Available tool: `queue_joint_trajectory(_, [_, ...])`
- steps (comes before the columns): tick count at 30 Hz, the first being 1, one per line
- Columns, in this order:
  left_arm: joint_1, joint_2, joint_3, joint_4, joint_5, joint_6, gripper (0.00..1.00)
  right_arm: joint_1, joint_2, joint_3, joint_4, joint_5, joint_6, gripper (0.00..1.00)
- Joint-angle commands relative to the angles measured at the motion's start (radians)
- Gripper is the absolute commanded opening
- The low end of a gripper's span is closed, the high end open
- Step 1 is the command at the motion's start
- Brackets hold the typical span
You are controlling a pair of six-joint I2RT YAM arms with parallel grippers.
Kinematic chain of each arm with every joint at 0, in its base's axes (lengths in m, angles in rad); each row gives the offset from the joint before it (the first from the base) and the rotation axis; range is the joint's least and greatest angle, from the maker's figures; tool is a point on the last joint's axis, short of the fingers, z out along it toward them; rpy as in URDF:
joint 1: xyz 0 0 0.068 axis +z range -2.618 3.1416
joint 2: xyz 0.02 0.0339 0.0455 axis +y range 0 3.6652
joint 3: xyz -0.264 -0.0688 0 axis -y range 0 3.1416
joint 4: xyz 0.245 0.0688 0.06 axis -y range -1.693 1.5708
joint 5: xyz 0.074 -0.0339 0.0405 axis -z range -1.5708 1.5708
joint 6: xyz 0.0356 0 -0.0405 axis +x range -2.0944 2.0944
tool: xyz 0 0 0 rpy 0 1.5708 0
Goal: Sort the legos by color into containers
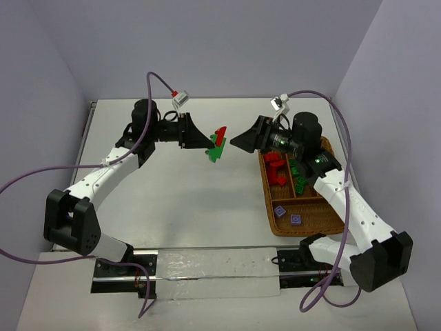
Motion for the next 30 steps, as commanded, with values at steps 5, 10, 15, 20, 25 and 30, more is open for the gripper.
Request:
queue_joint_trajectory(5, [0.0,-0.016,0.011,0.197,0.081,-0.109,0.0,0.03,0.075,0.046,0.242,-0.148,0.051,0.7])
queue_joint_trajectory(10, [0.0,-0.021,-0.009,0.268,0.096,-0.161,0.0,0.063,0.116,0.064,0.236,-0.179,0.051,0.69])
queue_joint_trajectory(15, [0.0,-0.024,-0.007,0.295,0.102,-0.181,0.0,0.075,0.122,0.041,0.322,-0.186,0.1,0.65])
queue_joint_trajectory(20, [-0.002,-0.023,-0.01,0.314,0.111,-0.196,0.0,0.08,0.154,0.043,0.37,-0.211,0.126,0.59])
queue_joint_trajectory(25, [-0.006,-0.031,-0.031,0.357,0.12,-0.224,0.0,0.085,0.182,0.019,0.486,-0.264,0.203,0.55])
queue_joint_trajectory(30, [-0.007,-0.042,-0.042,0.375,0.123,-0.232,0.0,0.09,0.188,-0.007,0.542,-0.269,0.241,0.44])
